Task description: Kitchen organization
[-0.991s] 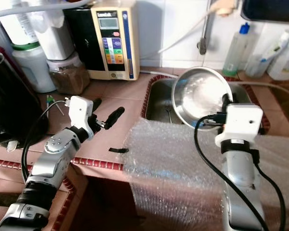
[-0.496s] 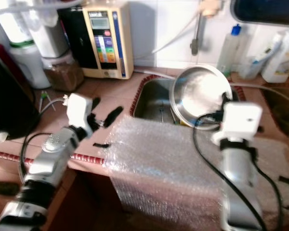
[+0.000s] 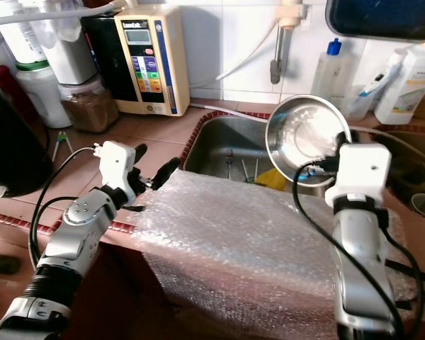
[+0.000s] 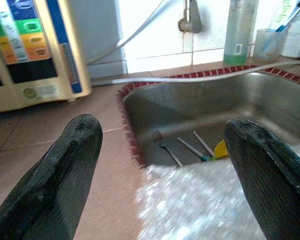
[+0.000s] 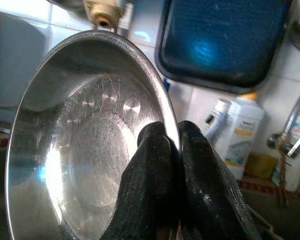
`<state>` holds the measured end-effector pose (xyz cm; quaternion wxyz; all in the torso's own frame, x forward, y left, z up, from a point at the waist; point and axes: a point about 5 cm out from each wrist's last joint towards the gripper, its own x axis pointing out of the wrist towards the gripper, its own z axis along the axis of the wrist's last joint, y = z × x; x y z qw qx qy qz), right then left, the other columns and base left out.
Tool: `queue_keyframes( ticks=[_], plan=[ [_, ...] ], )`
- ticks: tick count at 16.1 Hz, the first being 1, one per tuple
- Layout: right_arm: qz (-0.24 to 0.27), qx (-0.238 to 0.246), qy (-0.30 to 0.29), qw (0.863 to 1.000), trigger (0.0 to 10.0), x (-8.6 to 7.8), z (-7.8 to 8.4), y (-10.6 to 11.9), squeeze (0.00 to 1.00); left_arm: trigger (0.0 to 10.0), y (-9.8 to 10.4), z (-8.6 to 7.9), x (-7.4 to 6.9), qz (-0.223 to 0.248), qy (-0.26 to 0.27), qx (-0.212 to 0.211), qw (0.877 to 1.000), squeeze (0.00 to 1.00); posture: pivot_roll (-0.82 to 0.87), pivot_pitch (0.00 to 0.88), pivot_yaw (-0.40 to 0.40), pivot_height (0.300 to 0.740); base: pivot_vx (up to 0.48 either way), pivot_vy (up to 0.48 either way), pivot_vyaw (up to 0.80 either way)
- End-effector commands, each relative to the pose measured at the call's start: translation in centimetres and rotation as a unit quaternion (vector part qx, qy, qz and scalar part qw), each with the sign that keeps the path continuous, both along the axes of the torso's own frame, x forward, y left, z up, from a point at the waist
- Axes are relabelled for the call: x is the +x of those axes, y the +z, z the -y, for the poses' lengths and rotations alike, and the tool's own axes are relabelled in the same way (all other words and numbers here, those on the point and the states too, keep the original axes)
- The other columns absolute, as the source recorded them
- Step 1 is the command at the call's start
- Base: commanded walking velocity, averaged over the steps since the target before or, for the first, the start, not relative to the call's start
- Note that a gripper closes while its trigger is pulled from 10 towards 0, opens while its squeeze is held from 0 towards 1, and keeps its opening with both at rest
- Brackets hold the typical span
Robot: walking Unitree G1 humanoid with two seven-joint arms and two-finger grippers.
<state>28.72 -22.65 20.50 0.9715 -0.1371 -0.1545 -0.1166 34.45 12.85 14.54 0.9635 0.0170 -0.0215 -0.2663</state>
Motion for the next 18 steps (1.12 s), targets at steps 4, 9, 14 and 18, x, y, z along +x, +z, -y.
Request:
queue_keyframes(
  ticks=[4,9,14,18],
  plan=[
    [-0.030,0.022,-0.043,0.998,0.0,2.5,2.3,-1.4,0.00,10.0,-1.4,0.6,-1.6,-0.036,-0.095,0.044,0.994,0.00,0.08,0.000,0.064,0.740,0.000,0.000,0.00],
    [-0.086,0.049,-0.082,0.992,0.0,4.8,4.5,-4.0,0.00,10.0,-1.8,0.1,-3.3,-0.054,-0.152,0.079,0.984,0.00,0.13,0.031,0.071,0.740,0.000,0.000,0.00],
    [-0.168,0.124,-0.137,0.968,3.1,4.4,5.7,-9.1,0.00,10.0,-1.4,-0.5,-4.2,-0.061,-0.173,0.097,0.978,0.00,0.17,0.038,0.086,0.740,0.000,0.000,0.00],
    [-0.205,0.170,-0.176,0.948,10.0,4.1,6.3,-10.9,0.00,10.0,-1.2,-0.1,-4.5,-0.063,-0.191,0.105,0.974,0.00,0.17,0.028,0.085,0.740,0.000,0.000,0.00]
  ],
)
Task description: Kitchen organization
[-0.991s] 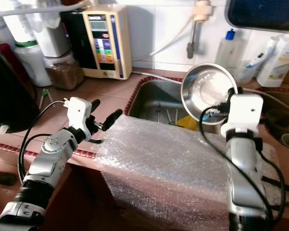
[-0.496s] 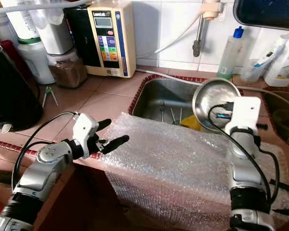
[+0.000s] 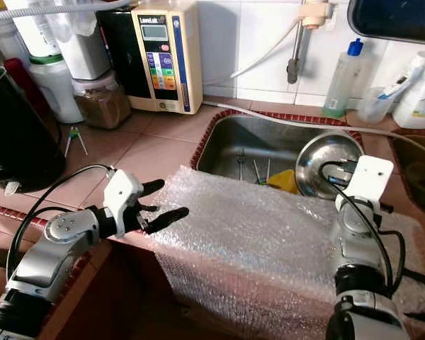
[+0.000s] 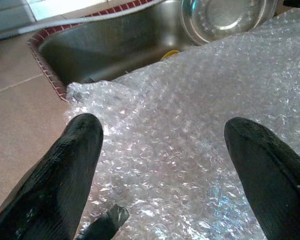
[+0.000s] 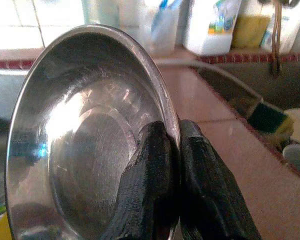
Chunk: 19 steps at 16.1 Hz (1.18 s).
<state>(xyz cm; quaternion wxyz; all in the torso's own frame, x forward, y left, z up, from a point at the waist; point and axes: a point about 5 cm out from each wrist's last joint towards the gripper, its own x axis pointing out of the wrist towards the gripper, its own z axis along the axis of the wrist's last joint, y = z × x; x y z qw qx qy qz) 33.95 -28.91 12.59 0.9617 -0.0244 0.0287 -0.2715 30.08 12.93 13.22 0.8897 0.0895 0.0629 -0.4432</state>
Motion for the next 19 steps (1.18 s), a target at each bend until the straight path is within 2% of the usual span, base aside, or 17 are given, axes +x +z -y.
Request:
queue_keyframes(
  ticks=[1,3,4,5,6,12,15,17,18,19],
  plan=[
    [-0.068,0.041,-0.023,0.997,10.0,-1.3,0.3,-3.4,0.00,10.0,0.1,0.0,-0.2,0.001,-0.004,0.007,1.000,0.00,0.16,0.024,0.084,0.740,0.000,0.000,0.00],
    [-0.066,0.108,-0.051,0.991,10.0,-1.7,0.9,-4.2,0.00,10.0,0.1,0.1,-0.2,0.000,-0.005,0.007,1.000,0.00,0.16,0.021,0.082,0.740,0.000,0.000,0.00],
    [-0.060,0.143,-0.061,0.986,10.0,-1.8,1.1,-4.5,0.50,10.0,0.2,0.2,-0.3,0.000,-0.006,0.007,1.000,0.00,0.16,0.022,0.081,0.740,0.000,0.000,0.00],
    [-0.060,0.143,-0.061,0.986,10.0,-1.8,1.2,-4.5,0.50,10.0,0.2,0.2,-0.3,0.000,-0.006,0.007,1.000,0.00,0.16,0.022,0.081,0.740,0.000,0.000,0.00],
    [-0.056,0.147,-0.056,0.986,10.0,-1.6,1.1,-4.4,1.00,10.0,0.2,0.2,-0.3,-0.001,-0.006,0.007,1.000,0.00,0.16,0.021,0.079,0.740,0.000,0.000,0.00],
    [-0.035,0.141,-0.020,0.989,10.0,-0.6,0.1,-3.3,1.00,10.0,0.3,0.4,-0.2,0.001,-0.006,0.006,1.000,0.00,0.16,0.012,0.079,0.740,0.000,0.000,0.00],
    [-0.010,0.067,0.033,0.997,10.0,-0.1,-1.2,-2.0,1.00,10.0,0.3,0.7,0.0,0.003,-0.007,0.001,1.000,0.00,0.14,0.004,0.074,0.740,0.000,0.000,0.00],
    [0.002,0.034,0.056,0.998,10.0,-0.1,-2.0,-1.5,1.00,10.0,0.3,0.9,0.1,0.004,-0.004,-0.003,1.000,0.00,0.14,0.000,0.070,0.740,0.000,0.000,0.00],
    [0.015,-0.005,0.082,0.996,10.0,-0.3,-3.0,-0.9,1.00,10.0,0.3,1.0,0.3,0.007,0.000,-0.009,1.000,0.00,0.13,0.000,0.067,0.740,0.000,0.000,0.00],
    [0.021,-0.019,0.099,0.995,10.0,-0.5,-3.5,-0.7,1.00,10.0,0.4,1.1,0.4,0.008,0.003,-0.013,1.000,0.00,0.12,0.000,0.064,0.740,0.000,0.000,0.00]
  ],
)
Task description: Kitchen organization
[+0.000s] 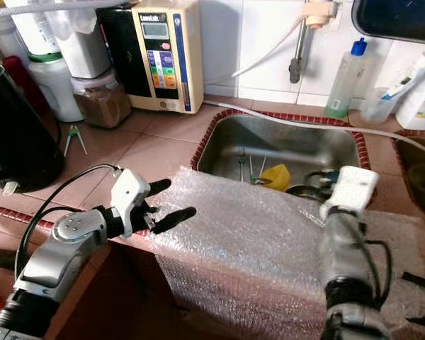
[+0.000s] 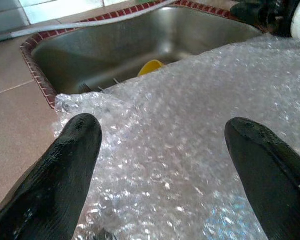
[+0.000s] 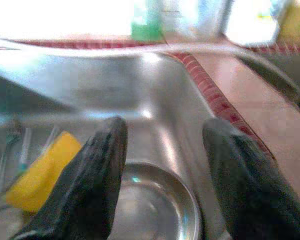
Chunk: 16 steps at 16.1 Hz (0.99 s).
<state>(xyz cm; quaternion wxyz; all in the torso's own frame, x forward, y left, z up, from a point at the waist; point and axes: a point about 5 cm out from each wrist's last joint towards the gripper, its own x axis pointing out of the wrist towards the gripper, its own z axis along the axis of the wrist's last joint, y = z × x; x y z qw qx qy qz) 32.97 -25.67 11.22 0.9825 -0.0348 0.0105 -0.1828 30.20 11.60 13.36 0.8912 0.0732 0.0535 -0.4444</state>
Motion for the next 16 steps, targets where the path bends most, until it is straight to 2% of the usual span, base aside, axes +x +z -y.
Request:
queue_keyframes(
  ticks=[1,6,9,11,12,16],
  plan=[
    [0.025,-0.037,0.042,0.998,10.0,-0.3,-1.5,1.1,1.00,10.0,0.3,0.0,0.5,0.008,0.007,-0.003,1.000,0.00,0.10,0.000,0.058,0.740,0.000,0.000,0.00],
    [0.052,-0.071,0.074,0.993,10.0,-3.0,-2.5,1.7,1.00,10.0,0.4,1.0,1.2,0.009,0.022,-0.034,0.999,0.00,0.06,0.000,0.044,0.740,0.000,0.000,0.00],
    [0.064,-0.097,0.081,0.990,10.0,-4.7,-3.0,2.2,1.00,10.0,0.7,0.9,2.0,0.019,0.052,-0.052,0.997,0.00,0.05,0.000,0.034,0.740,0.000,0.000,0.00],
    [0.067,-0.119,0.093,0.986,10.0,-5.8,-3.7,2.5,1.00,10.0,1.1,0.0,3.2,0.045,0.124,-0.056,0.990,0.00,0.04,0.000,0.024,0.740,0.000,0.000,0.00],
    [0.071,-0.125,0.106,0.984,10.0,-6.3,-4.4,2.7,1.00,10.0,1.6,-0.8,4.0,0.058,0.175,-0.067,0.981,0.00,0.04,0.000,0.022,0.740,0.000,0.000,0.00],
    [0.072,-0.135,0.123,0.981,10.0,-7.8,-6.0,3.0,1.00,10.0,2.3,-3.1,4.5,0.095,0.263,-0.080,0.957,0.00,0.05,0.000,0.015,0.740,0.000,0.000,0.00]
  ],
)
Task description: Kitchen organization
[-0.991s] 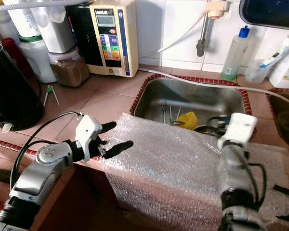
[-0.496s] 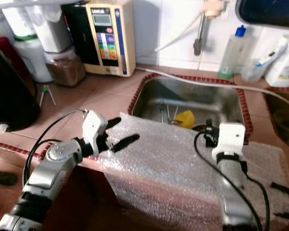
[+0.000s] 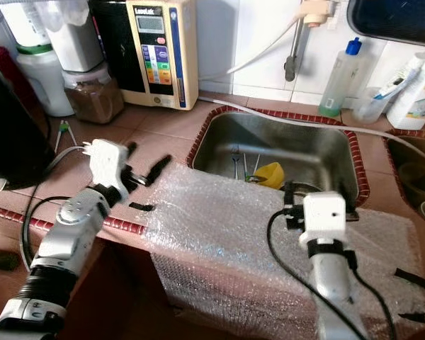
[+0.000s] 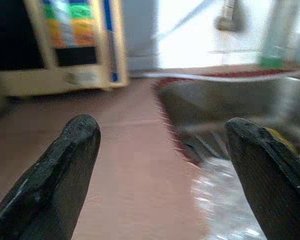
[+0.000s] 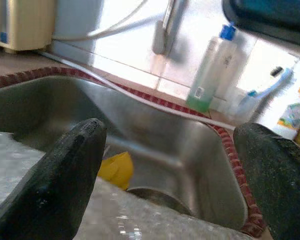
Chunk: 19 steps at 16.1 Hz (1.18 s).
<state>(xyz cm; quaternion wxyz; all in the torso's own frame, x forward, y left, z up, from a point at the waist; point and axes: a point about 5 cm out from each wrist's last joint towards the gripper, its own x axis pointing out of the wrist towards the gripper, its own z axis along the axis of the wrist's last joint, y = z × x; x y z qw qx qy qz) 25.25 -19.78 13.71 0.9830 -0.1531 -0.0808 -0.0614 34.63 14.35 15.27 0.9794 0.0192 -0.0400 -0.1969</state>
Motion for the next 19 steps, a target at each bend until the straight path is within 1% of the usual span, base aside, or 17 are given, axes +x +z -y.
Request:
queue_keyframes(
  ticks=[1,2,3,4,5,6,7,8,9,10,11,13,15,16,17,19],
  plan=[
    [0.010,-0.011,0.003,1.000,10.0,-0.5,-0.5,0.8,1.00,10.0,0.7,-0.9,0.1,0.028,0.043,0.005,0.999,0.00,0.05,0.000,0.016,0.740,0.000,0.000,0.00],
    [0.011,-0.011,0.004,1.000,10.0,-1.1,-0.5,1.2,1.00,10.0,0.9,-1.6,-0.1,0.042,0.075,0.008,0.996,0.00,0.06,0.000,0.018,0.740,0.000,0.000,0.00],
    [0.011,-0.012,0.005,1.000,10.0,-1.4,-0.5,1.3,1.00,10.0,0.9,-1.9,-0.2,0.044,0.086,0.007,0.995,0.00,0.06,0.000,0.019,0.740,0.000,0.000,0.00],
    [0.005,-0.015,0.009,1.000,10.0,-1.8,-0.5,1.3,0.34,10.0,0.8,-2.4,-0.5,0.051,0.105,0.016,0.993,0.00,0.06,0.000,0.019,0.740,0.000,0.000,0.00],
    [0.002,-0.015,0.011,1.000,10.0,-2.0,-0.5,1.3,0.00,10.0,0.8,-2.6,-0.7,0.055,0.113,0.021,0.992,0.00,0.06,0.000,0.018,0.740,0.000,0.000,0.00],
    [-0.005,-0.018,0.011,1.000,10.0,-2.4,-0.2,1.2,0.00,10.0,0.8,-3.3,-1.3,0.072,0.133,0.035,0.988,0.00,0.06,0.000,0.010,0.740,0.000,0.000,0.00],
    [-0.008,-0.022,0.002,1.000,10.0,-2.6,0.3,1.4,0.00,10.0,1.2,-4.8,-2.2,0.094,0.181,0.028,0.979,0.00,0.06,0.000,0.003,0.740,0.000,0.000,0.00],
    [-0.010,-0.027,-0.002,1.000,10.0,-2.7,0.5,1.5,0.00,10.0,1.5,-5.3,-2.7,0.099,0.192,0.022,0.976,0.00,0.07,0.000,-0.006,0.740,0.000,0.000,0.00],
    [-0.011,-0.025,-0.003,1.000,10.0,-2.7,0.7,1.6,0.00,10.0,1.5,-5.2,-3.3,0.101,0.186,0.028,0.977,0.00,0.09,0.000,-0.025,0.740,0.000,0.000,0.00],
    [-0.015,-0.024,0.004,1.000,10.0,-2.6,0.5,1.6,0.00,10.0,0.9,-4.8,-4.2,0.094,0.164,0.038,0.981,0.00,0.10,0.000,-0.036,0.740,0.000,0.000,0.00],
    [-0.016,-0.025,0.006,1.000,10.0,-2.6,0.5,1.6,0.00,10.0,0.7,-4.7,-4.4,0.091,0.163,0.038,0.982,0.00,0.10,0.000,-0.036,0.740,0.000,0.000,0.00],
    [-0.022,-0.026,0.019,0.999,10.0,-2.4,0.0,1.4,0.00,10.0,-0.3,-4.7,-5.4,0.073,0.157,0.048,0.984,0.00,0.11,0.000,-0.047,0.740,0.000,0.000,0.00],
    [-0.025,-0.026,0.020,0.999,10.0,-2.2,-0.1,1.3,0.00,10.0,-0.6,-4.7,-5.8,0.061,0.159,0.054,0.984,0.00,0.12,0.000,-0.048,0.740,0.000,0.000,0.00],
    [-0.030,-0.027,0.021,0.999,10.0,-2.1,-0.2,1.1,0.00,10.0,-0.6,-4.3,-5.7,0.057,0.145,0.051,0.986,0.00,0.12,0.000,-0.045,0.740,0.000,0.000,0.00],
    [-0.035,-0.024,0.019,0.999,10.0,-2.1,-0.2,0.9,0.00,10.0,-0.5,-4.2,-5.6,0.057,0.142,0.053,0.987,0.00,0.12,0.000,-0.044,0.740,0.000,0.000,0.00],
    [-0.038,-0.024,0.019,0.999,10.0,-1.9,-0.2,0.8,0.00,10.0,-0.4,-3.8,-5.4,0.055,0.134,0.053,0.988,0.00,0.11,0.000,-0.035,0.740,0.000,0.000,0.80]
  ],
)
